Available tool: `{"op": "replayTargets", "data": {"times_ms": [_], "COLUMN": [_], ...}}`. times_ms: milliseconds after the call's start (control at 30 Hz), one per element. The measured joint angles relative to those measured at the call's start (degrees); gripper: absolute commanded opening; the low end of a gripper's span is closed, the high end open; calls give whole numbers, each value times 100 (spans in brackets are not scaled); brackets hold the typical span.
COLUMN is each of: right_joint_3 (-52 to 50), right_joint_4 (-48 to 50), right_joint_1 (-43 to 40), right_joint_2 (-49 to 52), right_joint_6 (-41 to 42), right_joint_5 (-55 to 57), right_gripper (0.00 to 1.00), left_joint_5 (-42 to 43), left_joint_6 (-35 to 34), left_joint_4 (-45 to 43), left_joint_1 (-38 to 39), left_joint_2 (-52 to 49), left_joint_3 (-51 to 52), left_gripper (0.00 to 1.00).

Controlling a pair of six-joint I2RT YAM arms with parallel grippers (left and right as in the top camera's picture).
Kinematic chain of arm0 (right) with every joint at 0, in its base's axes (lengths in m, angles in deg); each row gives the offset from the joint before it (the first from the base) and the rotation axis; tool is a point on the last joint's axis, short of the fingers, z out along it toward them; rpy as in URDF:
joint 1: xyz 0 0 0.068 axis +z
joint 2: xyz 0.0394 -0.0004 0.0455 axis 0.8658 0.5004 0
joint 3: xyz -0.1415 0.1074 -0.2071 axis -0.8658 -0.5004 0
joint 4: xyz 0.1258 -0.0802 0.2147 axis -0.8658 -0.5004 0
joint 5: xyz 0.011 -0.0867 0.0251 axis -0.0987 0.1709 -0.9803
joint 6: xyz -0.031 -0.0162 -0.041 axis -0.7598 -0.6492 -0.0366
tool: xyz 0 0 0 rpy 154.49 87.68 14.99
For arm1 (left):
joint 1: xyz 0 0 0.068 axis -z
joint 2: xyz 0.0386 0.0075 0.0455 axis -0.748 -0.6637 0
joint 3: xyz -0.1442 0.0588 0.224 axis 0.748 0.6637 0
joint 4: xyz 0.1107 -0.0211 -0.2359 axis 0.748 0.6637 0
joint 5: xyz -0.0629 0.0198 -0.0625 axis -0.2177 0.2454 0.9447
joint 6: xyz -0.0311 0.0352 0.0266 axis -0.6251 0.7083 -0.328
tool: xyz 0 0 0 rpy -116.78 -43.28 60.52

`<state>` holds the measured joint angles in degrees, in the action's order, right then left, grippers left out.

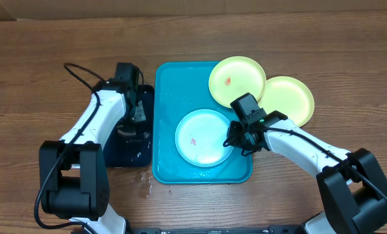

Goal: Clean dirty plates on tray and stack at the side
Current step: 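Grasp the green-and-pink sponge on the black tray with the left gripper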

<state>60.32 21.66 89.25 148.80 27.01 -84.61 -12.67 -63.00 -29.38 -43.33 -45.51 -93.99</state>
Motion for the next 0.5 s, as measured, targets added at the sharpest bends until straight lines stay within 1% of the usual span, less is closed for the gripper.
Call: {"op": "replayTargets", "data": {"times_ms": [133,167,267,300,333,400,500], "right_joint_3": [0,0,0,0,0,0,0], "right_joint_4": [0,-2,0,2,2,2,0], "right_joint_1": [0,0,0,0,0,0,0], "right_joint_2": [0,0,0,0,0,0,0], "right_joint_6": [-2,0,-2,-2,-4,-2,-2], "right_joint_5": [0,2,0,0,2,0,0], "right_gripper": [15,15,15,15,15,15,15], "left_joint_5": [-188,-219,-267,-275,-289,-295,-308], "left_joint_6": [321,365,483,503,514,540,560], "left_joint_4": [-4,-2,-35,-42,-44,-48,-70], "left_joint_1": [-11,-11,-11,-11,-11,-11,-11], "left_joint_2": [0,-2,-2,-2,-2,-2,-2], "left_joint_3": [-33,-33,-13,2,20,44,50], "left_gripper": [6,7,22,25,31,34,34]}}
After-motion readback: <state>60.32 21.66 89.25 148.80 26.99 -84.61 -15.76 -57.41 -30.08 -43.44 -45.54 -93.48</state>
